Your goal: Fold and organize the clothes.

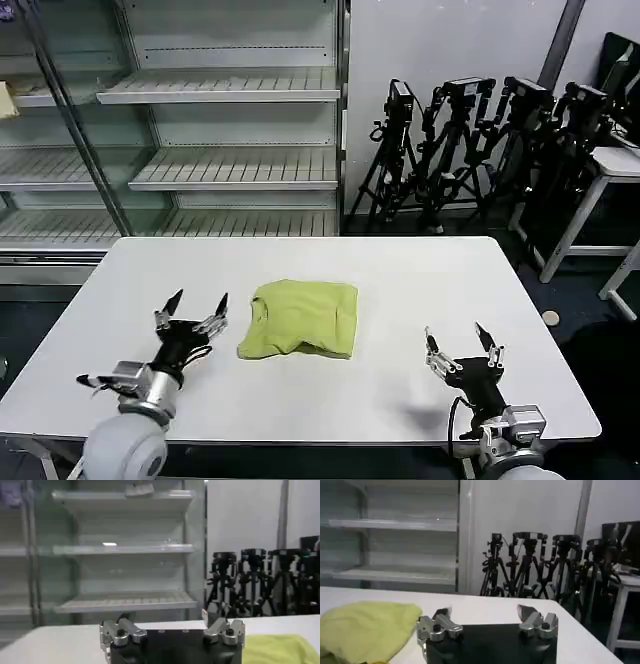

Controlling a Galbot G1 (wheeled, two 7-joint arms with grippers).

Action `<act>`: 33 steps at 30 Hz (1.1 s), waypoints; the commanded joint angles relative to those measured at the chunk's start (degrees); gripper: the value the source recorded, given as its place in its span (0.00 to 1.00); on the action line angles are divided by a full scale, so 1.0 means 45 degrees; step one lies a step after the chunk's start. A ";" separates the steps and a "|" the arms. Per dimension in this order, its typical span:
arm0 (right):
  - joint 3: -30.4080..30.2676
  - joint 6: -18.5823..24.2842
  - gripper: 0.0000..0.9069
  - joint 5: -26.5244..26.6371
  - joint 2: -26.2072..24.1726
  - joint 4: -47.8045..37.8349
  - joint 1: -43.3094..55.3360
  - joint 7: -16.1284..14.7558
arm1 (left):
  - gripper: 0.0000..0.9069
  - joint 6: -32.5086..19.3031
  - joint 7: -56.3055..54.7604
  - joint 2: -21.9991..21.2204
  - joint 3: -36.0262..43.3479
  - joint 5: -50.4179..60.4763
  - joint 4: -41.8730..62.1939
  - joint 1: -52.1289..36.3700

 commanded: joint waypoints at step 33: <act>0.0544 0.0048 1.00 -0.1215 -0.0310 0.0818 -0.0760 -0.0344 | 1.00 0.0195 0.0093 -0.0127 -0.1268 0.0797 -0.2718 0.3133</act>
